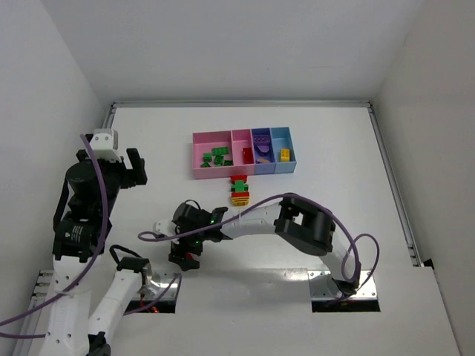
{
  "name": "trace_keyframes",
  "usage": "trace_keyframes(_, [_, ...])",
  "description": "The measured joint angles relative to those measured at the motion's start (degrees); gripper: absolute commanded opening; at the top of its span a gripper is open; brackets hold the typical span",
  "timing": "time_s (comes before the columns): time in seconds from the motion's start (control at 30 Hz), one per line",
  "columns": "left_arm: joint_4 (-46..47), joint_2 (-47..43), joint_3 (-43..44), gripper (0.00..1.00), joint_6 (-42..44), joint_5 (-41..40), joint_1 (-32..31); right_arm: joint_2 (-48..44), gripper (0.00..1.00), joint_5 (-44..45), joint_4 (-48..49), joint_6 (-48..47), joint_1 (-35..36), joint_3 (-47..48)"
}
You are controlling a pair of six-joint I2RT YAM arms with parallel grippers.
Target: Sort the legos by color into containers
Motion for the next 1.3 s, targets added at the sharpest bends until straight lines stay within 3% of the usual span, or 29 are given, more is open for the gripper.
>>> trace_keyframes(0.17, [0.26,-0.02,-0.39,0.86,0.00,-0.39,0.00,1.95,0.78,-0.90,0.94,0.66,0.57,1.22])
trace_keyframes(0.23, [0.52,-0.07,-0.39,0.86,0.00,-0.55,0.00,2.36,0.59,-1.03,1.46,1.16,0.61,1.62])
trace_keyframes(0.27, [0.57,-0.13,-0.39,0.86,0.00,-0.68,0.00,2.51,0.44,-1.14,1.53,1.25,0.63,1.62])
trace_keyframes(0.37, [0.63,-0.37,-0.46,0.86,0.00,-0.96,0.00,2.60,0.24,-1.46,2.64,2.34,0.52,1.70])
trace_keyframes(0.4, [0.66,-0.42,-0.55,0.86,0.00,-0.98,0.00,2.58,0.10,-1.40,2.82,2.45,0.22,1.64])
trace_keyframes(0.47, [1.01,-0.52,-0.92,0.86,0.00,-0.98,0.00,2.08,0.01,-1.27,3.08,2.54,-0.22,0.96])
trace_keyframes(0.63, [2.56,-0.02,-2.32,0.86,-0.02,0.66,0.00,-5.33,0.00,0.28,-0.39,1.60,-6.32,-6.80])
trace_keyframes(0.77, [4.28,3.28,-2.93,0.94,-0.04,4.61,0.00,-12.26,0.00,1.97,-3.61,-0.33,-17.68,-8.04])
trace_keyframes(0.9, [5.92,6.62,-3.78,0.94,-0.11,9.55,0.00,-18.36,0.00,3.82,-3.78,-3.02,-31.04,-6.01])
trace_keyframes(1.13, [8.13,10.34,-4.13,0.95,1.22,16.83,0.00,-14.05,0.00,3.26,-3.56,-4.20,-41.05,5.05])
trace_keyframes(1.3, [9.31,12.00,-4.13,0.96,3.78,22.45,0.00,-6.43,0.09,0.55,-3.91,-2.97,-44.09,10.84])
